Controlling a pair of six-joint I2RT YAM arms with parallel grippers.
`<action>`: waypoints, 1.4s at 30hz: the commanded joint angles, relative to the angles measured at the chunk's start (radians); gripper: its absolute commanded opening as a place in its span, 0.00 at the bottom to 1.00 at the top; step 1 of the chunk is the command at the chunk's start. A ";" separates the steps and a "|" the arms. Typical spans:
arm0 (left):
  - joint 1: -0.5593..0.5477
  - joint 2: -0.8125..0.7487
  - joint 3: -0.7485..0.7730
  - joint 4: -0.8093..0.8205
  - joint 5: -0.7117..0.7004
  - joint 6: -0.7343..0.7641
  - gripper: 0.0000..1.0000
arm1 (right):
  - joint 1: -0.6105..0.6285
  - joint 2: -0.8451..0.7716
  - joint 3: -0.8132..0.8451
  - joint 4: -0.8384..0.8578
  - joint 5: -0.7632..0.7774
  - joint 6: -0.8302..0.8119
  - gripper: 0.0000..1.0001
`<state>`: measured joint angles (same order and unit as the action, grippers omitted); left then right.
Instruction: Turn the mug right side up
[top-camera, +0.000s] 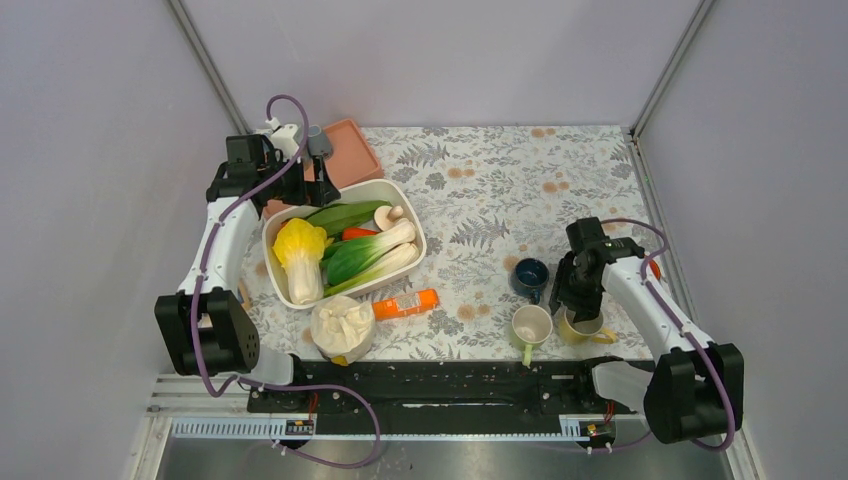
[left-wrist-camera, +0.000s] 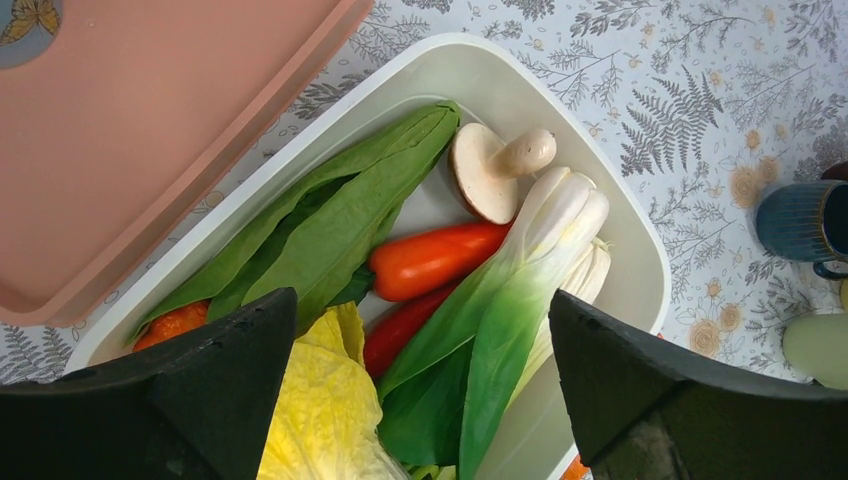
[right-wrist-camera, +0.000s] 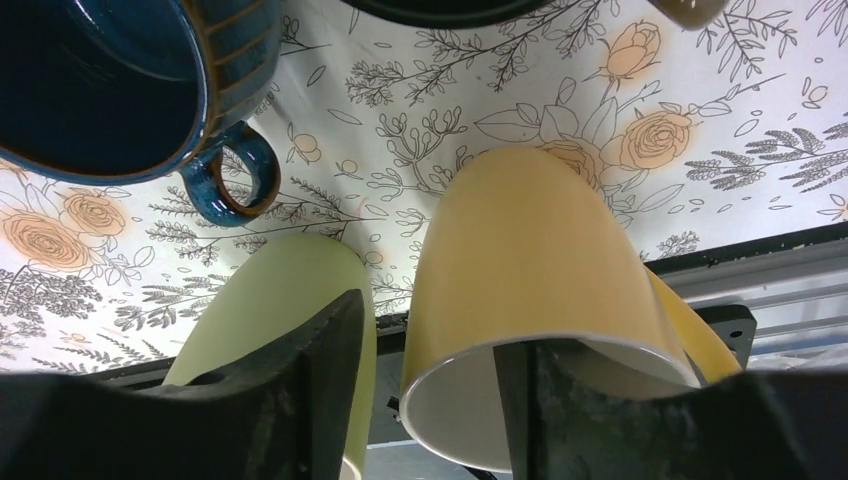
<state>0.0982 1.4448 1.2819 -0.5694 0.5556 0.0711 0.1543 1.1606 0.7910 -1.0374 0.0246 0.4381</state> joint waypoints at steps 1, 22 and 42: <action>0.000 0.009 0.032 0.001 -0.012 0.039 0.99 | -0.005 -0.032 0.065 -0.009 0.030 -0.018 0.63; 0.051 0.612 0.795 -0.050 -0.473 0.562 0.99 | -0.004 -0.103 0.288 0.029 -0.065 -0.209 0.99; 0.084 0.842 0.866 0.229 -0.666 0.395 0.87 | -0.004 -0.123 0.212 0.093 -0.071 -0.251 1.00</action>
<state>0.1841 2.3440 2.2520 -0.4114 -0.0887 0.4618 0.1543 1.0710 1.0008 -0.9737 -0.0444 0.2081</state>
